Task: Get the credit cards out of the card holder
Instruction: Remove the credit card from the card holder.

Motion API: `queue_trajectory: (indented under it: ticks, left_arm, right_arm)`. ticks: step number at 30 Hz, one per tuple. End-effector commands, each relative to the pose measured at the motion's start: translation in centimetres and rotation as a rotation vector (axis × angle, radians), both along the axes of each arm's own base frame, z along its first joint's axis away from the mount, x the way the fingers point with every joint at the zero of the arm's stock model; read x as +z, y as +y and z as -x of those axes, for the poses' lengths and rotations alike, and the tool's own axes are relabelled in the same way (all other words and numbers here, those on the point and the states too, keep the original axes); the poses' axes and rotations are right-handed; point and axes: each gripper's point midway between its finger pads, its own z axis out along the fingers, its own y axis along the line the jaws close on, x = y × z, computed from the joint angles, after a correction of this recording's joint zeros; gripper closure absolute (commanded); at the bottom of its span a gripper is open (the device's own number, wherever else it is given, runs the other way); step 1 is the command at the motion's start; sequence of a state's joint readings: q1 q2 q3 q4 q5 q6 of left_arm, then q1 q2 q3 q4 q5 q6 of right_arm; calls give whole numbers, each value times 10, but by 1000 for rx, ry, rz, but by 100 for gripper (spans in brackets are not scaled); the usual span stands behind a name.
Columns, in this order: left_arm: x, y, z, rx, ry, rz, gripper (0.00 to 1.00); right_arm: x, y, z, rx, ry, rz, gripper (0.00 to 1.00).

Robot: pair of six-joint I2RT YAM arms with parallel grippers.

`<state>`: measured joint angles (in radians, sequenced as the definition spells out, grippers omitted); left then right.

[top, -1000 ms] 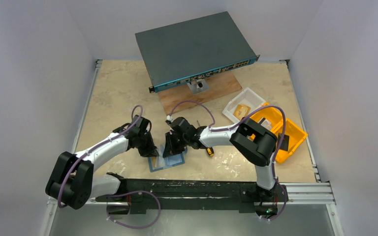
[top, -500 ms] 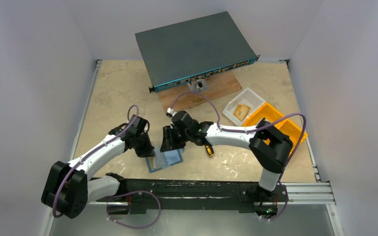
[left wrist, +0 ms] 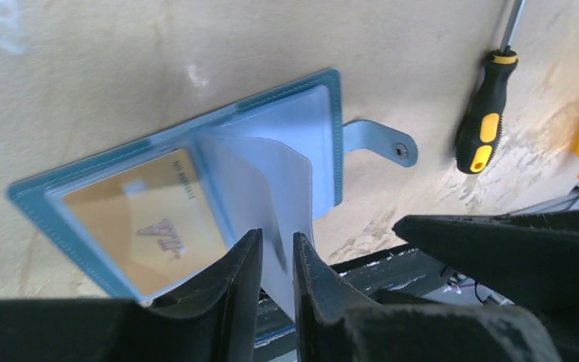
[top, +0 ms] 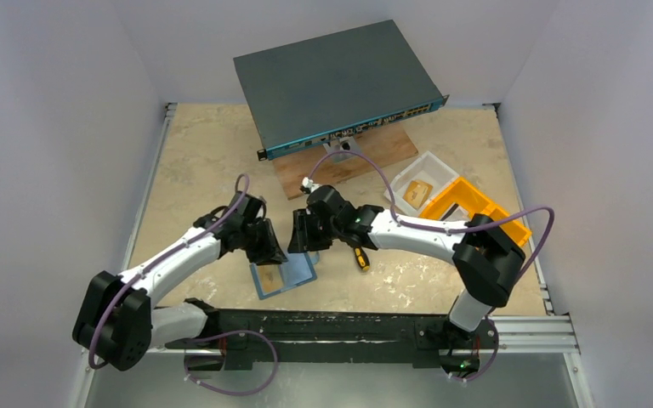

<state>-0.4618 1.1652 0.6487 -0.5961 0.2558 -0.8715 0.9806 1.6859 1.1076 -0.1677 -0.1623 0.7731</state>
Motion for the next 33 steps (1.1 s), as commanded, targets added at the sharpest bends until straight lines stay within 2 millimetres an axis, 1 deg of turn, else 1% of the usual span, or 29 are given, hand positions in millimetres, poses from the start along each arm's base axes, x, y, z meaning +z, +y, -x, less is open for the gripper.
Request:
queue_trajectory:
  ticks: [1,3,6,11,13,15,17,20,23,25,27,30,33]
  left_arm:
    - [15,-34,-19,-61,-50,110,79]
    - [14,-44,-21,-81,-46,131,78]
    - [13,-57,-26,-101,-43,150,74]
    - [3,-70,-33,-112,-13,158,66]
    - [-4,-72,-33,-116,4,149,64]
    - [-5,-72,-33,-122,7,146,63]
    - [-2,-70,-34,-124,-6,133,61]
    - [9,-64,-35,-127,-37,109,59]
    - [23,-55,-35,-109,-78,76,58]
    - [30,-42,-34,-79,-97,26,58]
    - [34,-23,-30,-34,-109,-44,58]
    - [31,9,-20,56,-90,-125,58]
    - [22,37,-8,156,-57,-153,63]
  right_arm:
    - [17,-14,-7,-40,-58,3,61]
    - [17,-20,-5,-50,-63,10,62]
    - [16,-30,-4,-72,-69,22,62]
    - [13,-40,0,-81,-68,38,62]
    - [11,-42,2,-80,-65,43,62]
    - [11,-43,3,-80,-64,44,62]
    - [12,-44,3,-80,-66,45,62]
    - [12,-44,1,-81,-77,53,62]
    - [13,-41,-2,-81,-82,63,62]
    - [14,-35,0,-65,-77,51,62]
    - [15,-26,3,-43,-71,37,62]
    - [15,-8,10,3,-54,8,62]
    - [13,14,20,57,-26,-30,62]
